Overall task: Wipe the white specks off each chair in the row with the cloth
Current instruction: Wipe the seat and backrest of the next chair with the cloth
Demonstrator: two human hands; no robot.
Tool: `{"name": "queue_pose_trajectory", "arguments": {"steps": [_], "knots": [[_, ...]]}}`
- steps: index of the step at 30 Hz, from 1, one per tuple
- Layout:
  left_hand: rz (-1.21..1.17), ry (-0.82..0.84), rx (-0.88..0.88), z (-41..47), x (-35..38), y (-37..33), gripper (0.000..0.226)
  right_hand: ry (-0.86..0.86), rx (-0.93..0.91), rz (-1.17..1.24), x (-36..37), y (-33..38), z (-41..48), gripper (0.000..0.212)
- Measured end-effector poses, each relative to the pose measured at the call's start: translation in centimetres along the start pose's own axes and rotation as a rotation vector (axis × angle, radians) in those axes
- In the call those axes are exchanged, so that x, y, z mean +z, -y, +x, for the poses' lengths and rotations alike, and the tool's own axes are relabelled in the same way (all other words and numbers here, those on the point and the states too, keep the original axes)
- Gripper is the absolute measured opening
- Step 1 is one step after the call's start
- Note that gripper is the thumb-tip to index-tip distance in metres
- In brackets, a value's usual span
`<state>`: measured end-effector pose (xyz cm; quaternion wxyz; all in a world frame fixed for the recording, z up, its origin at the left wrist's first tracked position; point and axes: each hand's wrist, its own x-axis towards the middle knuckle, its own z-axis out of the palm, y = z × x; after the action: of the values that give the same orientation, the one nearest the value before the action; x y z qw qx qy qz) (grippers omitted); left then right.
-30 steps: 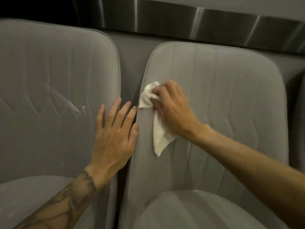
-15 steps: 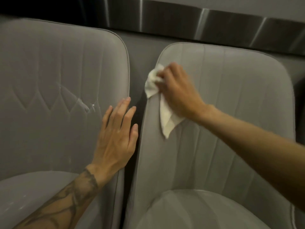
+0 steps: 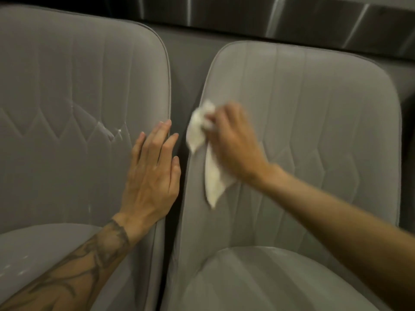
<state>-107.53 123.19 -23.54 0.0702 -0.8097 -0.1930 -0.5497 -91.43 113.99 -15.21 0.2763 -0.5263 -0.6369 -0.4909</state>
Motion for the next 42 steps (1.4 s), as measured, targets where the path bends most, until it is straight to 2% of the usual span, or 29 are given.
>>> {"name": "queue_pose_trajectory", "arguments": {"steps": [3, 5, 9, 12, 15, 16, 19, 21, 24, 26, 28, 29, 30, 33, 35, 38, 42], "knots": [[0.019, 0.007, 0.007, -0.1, 0.0, 0.0, 0.05, -0.154, 0.234, -0.082, -0.1, -3.2, 7.1, 0.026], [0.023, 0.003, 0.01, -0.1, 0.0, -0.1, 0.05, -0.168, 0.266, -0.054, 0.4, -2.5, 6.8, 0.024], [0.022, -0.016, 0.02, -0.1, 0.1, 0.0, 0.05, -0.032, 0.178, 0.143, 1.0, 4.6, -3.8, 0.02], [0.032, -0.015, 0.033, -0.2, 0.1, 0.1, 0.054, 0.106, 0.078, 0.197, 0.4, 8.7, -10.8, 0.021], [0.038, -0.007, 0.028, -0.1, -0.1, -0.1, 0.054, 0.088, -0.04, 0.098, 0.5, 5.8, -8.1, 0.021], [0.038, -0.005, 0.024, 0.0, -0.1, -0.2, 0.053, 0.032, -0.009, 0.051, 0.7, 4.1, -5.6, 0.02], [0.03, 0.001, 0.022, 0.0, -0.1, -0.2, 0.051, -0.15, 0.243, -0.018, 0.6, 0.7, 1.3, 0.018], [0.026, 0.005, 0.02, 0.0, -0.1, -0.1, 0.051, -0.146, 0.304, 0.037, 0.9, 1.7, 0.6, 0.019], [0.034, -0.006, 0.022, -0.1, 0.0, -0.1, 0.049, 0.005, 0.207, 0.182, 0.8, 6.3, -7.6, 0.023], [0.041, -0.006, 0.026, -0.1, 0.1, -0.2, 0.047, 0.153, 0.058, 0.242, 0.1, 8.9, -13.6, 0.02], [0.046, -0.007, 0.025, -0.1, 0.0, -0.2, 0.044, 0.265, -0.088, 0.259, -0.7, 9.5, -15.8, 0.015], [0.049, -0.008, 0.026, -0.1, 0.0, -0.2, 0.043, 0.263, -0.125, 0.233, -0.8, 8.5, -14.8, 0.014], [0.052, -0.009, 0.027, -0.1, 0.0, -0.2, 0.043, 0.213, -0.091, 0.189, -0.5, 7.3, -12.7, 0.014], [0.045, -0.003, 0.025, -0.1, -0.1, -0.2, 0.043, -0.047, 0.281, 0.071, 0.3, 3.1, -3.3, 0.013], [0.028, 0.001, 0.021, -0.1, 0.0, -0.1, 0.043, -0.112, 0.362, 0.082, 0.6, 2.4, -0.6, 0.016], [0.016, -0.004, 0.017, -0.1, 0.1, 0.1, 0.042, -0.011, 0.253, 0.204, 0.9, 6.3, -6.0, 0.018], [0.029, -0.006, 0.023, -0.2, 0.1, 0.1, 0.04, 0.193, -0.021, 0.285, -0.4, 9.8, -14.3, 0.019]]}}
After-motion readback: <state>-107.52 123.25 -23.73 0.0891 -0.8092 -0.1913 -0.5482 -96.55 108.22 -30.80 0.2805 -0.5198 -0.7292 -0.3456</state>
